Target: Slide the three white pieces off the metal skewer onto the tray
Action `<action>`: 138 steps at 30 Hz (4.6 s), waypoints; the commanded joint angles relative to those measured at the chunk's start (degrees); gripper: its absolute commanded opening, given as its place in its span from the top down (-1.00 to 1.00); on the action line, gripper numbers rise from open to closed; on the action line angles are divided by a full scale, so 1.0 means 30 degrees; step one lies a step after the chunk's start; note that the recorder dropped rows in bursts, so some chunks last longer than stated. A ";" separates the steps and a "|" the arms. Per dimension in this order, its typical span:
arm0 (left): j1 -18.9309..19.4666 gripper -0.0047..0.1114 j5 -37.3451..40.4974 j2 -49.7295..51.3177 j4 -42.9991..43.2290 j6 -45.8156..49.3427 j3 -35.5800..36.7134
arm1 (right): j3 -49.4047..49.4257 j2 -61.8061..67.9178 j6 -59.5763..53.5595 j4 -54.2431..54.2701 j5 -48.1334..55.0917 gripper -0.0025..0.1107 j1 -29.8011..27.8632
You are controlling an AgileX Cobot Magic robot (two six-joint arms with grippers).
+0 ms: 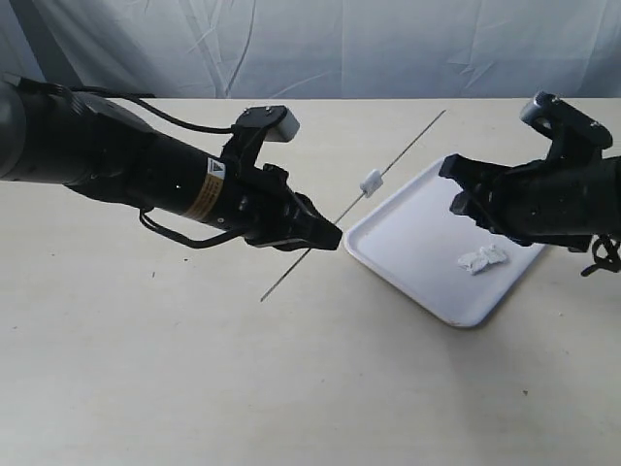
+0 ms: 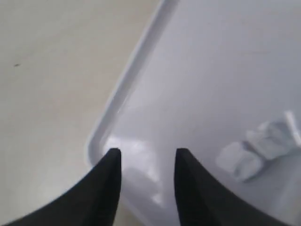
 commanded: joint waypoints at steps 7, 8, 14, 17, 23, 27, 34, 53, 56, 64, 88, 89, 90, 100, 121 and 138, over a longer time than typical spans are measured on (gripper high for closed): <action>0.0009 0.92 -0.0384 -0.0138 -0.0963 0.0931 -0.0309 | -0.1378 -0.2127 -0.1098 0.0152 0.7061 0.30 -0.0064; 0.0009 0.92 -0.0425 -0.0138 -0.1078 0.1141 -0.0286 | -0.1378 -0.2210 -0.1098 0.0323 0.7061 0.30 -0.0064; 0.0009 0.92 -0.0985 -0.0138 -0.1548 0.1398 -0.0286 | -0.1378 -0.2243 -0.1098 0.0546 0.7119 0.30 -0.0064; 0.0009 0.92 -0.1020 -0.0138 -0.1585 0.1481 -0.0316 | -0.1378 -0.2243 -0.1098 0.0546 0.7119 0.30 -0.0064; 0.0009 0.92 -0.2021 -0.0138 -0.2335 0.2055 -0.0576 | -0.1378 -0.2243 -0.1098 0.0546 0.6326 0.30 0.0257; -0.0029 0.92 -0.2328 -0.0172 -0.2335 0.2055 -0.0801 | -0.1378 -0.2243 -0.1098 0.0575 0.5901 0.30 0.0391; -0.0029 0.92 -0.2625 -0.0376 -0.2134 0.2055 -0.0802 | -0.1378 -0.2207 -0.1098 0.0575 0.5104 0.30 0.0391; 0.0007 0.92 -0.2391 -0.0776 -0.1424 0.1876 -0.0802 | -0.0979 -0.2208 -0.0677 0.0584 0.5408 0.30 0.0391; -0.0027 0.92 -0.2628 -0.0776 -0.1471 0.1876 -0.0802 | -0.0979 -0.2208 -0.0777 0.1256 0.5551 0.30 0.0391; -0.0663 0.92 -0.2790 -0.0776 -0.2312 0.2366 -0.0834 | -0.0979 -0.2208 -0.2710 0.3237 0.6417 0.31 0.0391; -0.0770 0.92 -0.0131 -0.0776 -0.2342 0.2750 -0.0834 | -0.1146 -0.2075 -0.3255 0.3237 0.6714 0.31 0.0351; -0.0770 0.92 -0.0096 -0.0776 -0.2342 0.2750 -0.0834 | -0.1146 -0.2075 -0.3255 0.3237 0.6714 0.31 0.0351; -0.0770 0.92 -0.0056 -0.0776 -0.2342 0.2750 -0.0834 | -0.1146 -0.2075 -0.3255 0.3237 0.6714 0.31 0.0351; -0.0770 0.92 0.0147 -0.0776 -0.2266 0.2857 -0.0834 | -0.1146 -0.2075 -0.3255 0.3237 0.6446 0.61 0.0351; -0.0770 0.92 0.0214 -0.0776 -0.2120 0.2897 -0.0834 | -0.1146 -0.2075 -0.3199 0.3237 0.5638 0.60 0.0351; -0.0770 0.92 -0.0234 -0.0776 -0.0856 0.2068 -0.0793 | -0.1530 -0.2094 -0.3199 0.3237 0.3325 0.97 0.0351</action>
